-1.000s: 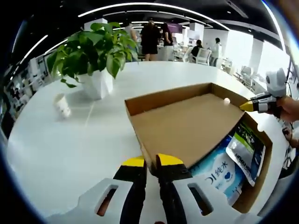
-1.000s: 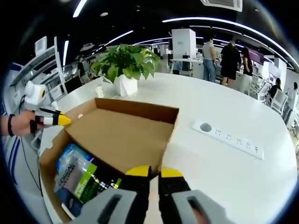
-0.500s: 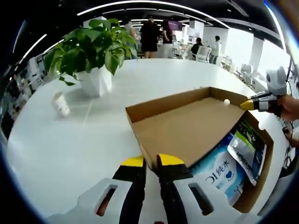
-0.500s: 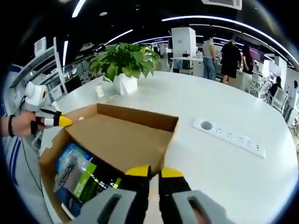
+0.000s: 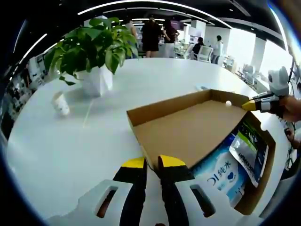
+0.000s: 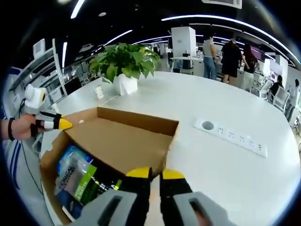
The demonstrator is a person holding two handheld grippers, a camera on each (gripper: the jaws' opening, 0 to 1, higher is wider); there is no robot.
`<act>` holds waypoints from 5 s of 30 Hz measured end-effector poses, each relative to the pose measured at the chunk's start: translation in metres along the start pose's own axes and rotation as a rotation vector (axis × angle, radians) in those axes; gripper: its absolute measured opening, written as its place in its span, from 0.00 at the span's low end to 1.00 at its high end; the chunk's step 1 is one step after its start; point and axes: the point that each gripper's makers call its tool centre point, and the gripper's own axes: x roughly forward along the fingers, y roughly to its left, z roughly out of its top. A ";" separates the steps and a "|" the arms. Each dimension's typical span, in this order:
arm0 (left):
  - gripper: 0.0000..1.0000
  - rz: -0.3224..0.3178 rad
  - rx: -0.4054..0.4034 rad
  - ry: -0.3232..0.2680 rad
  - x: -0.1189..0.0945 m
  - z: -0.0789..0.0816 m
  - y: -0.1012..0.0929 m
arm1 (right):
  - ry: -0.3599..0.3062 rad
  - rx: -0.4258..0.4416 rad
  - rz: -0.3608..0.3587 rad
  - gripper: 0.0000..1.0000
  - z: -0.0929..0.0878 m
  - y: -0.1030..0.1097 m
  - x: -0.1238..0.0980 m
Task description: Operate the shoe box by opening the lid, removing the specified soft item, and placing it in the target area until the item is outside and the box remains undamaged.
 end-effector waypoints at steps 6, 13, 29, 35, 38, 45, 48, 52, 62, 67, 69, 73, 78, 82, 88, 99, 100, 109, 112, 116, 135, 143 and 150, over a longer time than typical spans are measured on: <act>0.08 0.005 0.000 0.001 0.000 0.000 0.000 | -0.001 0.009 -0.005 0.01 0.000 0.001 -0.001; 0.08 0.003 -0.003 0.002 -0.002 -0.001 0.000 | 0.001 0.003 -0.008 0.02 0.000 0.000 -0.002; 0.09 -0.003 -0.013 0.004 -0.005 -0.003 -0.001 | 0.006 0.006 -0.023 0.05 -0.002 0.001 -0.010; 0.08 -0.004 -0.013 0.009 -0.009 -0.005 -0.003 | 0.004 0.020 -0.036 0.09 -0.004 0.000 -0.015; 0.08 0.001 -0.016 0.010 -0.011 -0.005 -0.004 | 0.002 0.025 -0.036 0.10 -0.005 -0.001 -0.017; 0.11 0.009 -0.038 0.012 -0.016 -0.007 -0.003 | 0.011 0.033 -0.049 0.14 -0.009 -0.007 -0.021; 0.11 0.009 -0.047 0.011 -0.019 -0.008 -0.004 | 0.009 0.044 -0.052 0.15 -0.012 -0.009 -0.024; 0.12 0.009 -0.057 0.007 -0.024 -0.010 -0.005 | 0.006 0.054 -0.058 0.15 -0.014 -0.010 -0.027; 0.12 0.006 -0.060 0.005 -0.028 -0.010 -0.009 | -0.014 0.078 -0.060 0.16 -0.021 -0.010 -0.039; 0.14 -0.017 -0.113 -0.014 -0.031 -0.010 -0.016 | -0.023 0.104 -0.071 0.17 -0.031 -0.010 -0.051; 0.14 -0.014 -0.105 -0.012 -0.034 -0.011 -0.018 | -0.022 0.110 -0.074 0.17 -0.035 -0.010 -0.054; 0.14 -0.009 -0.099 -0.013 -0.039 -0.014 -0.017 | -0.026 0.127 -0.074 0.18 -0.043 -0.010 -0.061; 0.15 0.007 -0.087 -0.020 -0.051 -0.017 -0.015 | -0.047 0.138 -0.075 0.20 -0.044 -0.010 -0.074; 0.15 0.011 -0.078 -0.023 -0.058 -0.020 -0.017 | -0.062 0.142 -0.074 0.21 -0.047 -0.008 -0.083; 0.16 0.008 -0.056 -0.020 -0.068 -0.025 -0.017 | -0.069 0.135 -0.058 0.26 -0.057 -0.005 -0.097; 0.18 -0.016 -0.029 -0.025 -0.085 -0.033 -0.030 | -0.082 0.162 -0.061 0.32 -0.079 -0.012 -0.127; 0.18 -0.018 -0.028 -0.024 -0.085 -0.033 -0.032 | -0.082 0.164 -0.061 0.33 -0.081 -0.013 -0.130; 0.20 -0.053 -0.004 -0.035 -0.089 -0.028 -0.052 | -0.093 0.172 -0.065 0.35 -0.088 -0.011 -0.145; 0.20 -0.069 0.006 -0.047 -0.090 -0.023 -0.059 | -0.098 0.173 -0.066 0.36 -0.090 -0.008 -0.150; 0.22 -0.094 0.019 -0.051 -0.092 -0.021 -0.070 | -0.097 0.174 -0.060 0.37 -0.094 -0.001 -0.154; 0.22 -0.171 0.048 -0.042 -0.094 -0.030 -0.110 | -0.102 0.181 -0.049 0.38 -0.115 0.015 -0.175; 0.23 -0.199 0.066 -0.030 -0.094 -0.037 -0.125 | -0.118 0.218 -0.046 0.38 -0.128 0.025 -0.180; 0.23 -0.209 0.071 -0.028 -0.095 -0.042 -0.131 | -0.117 0.225 -0.037 0.38 -0.136 0.032 -0.181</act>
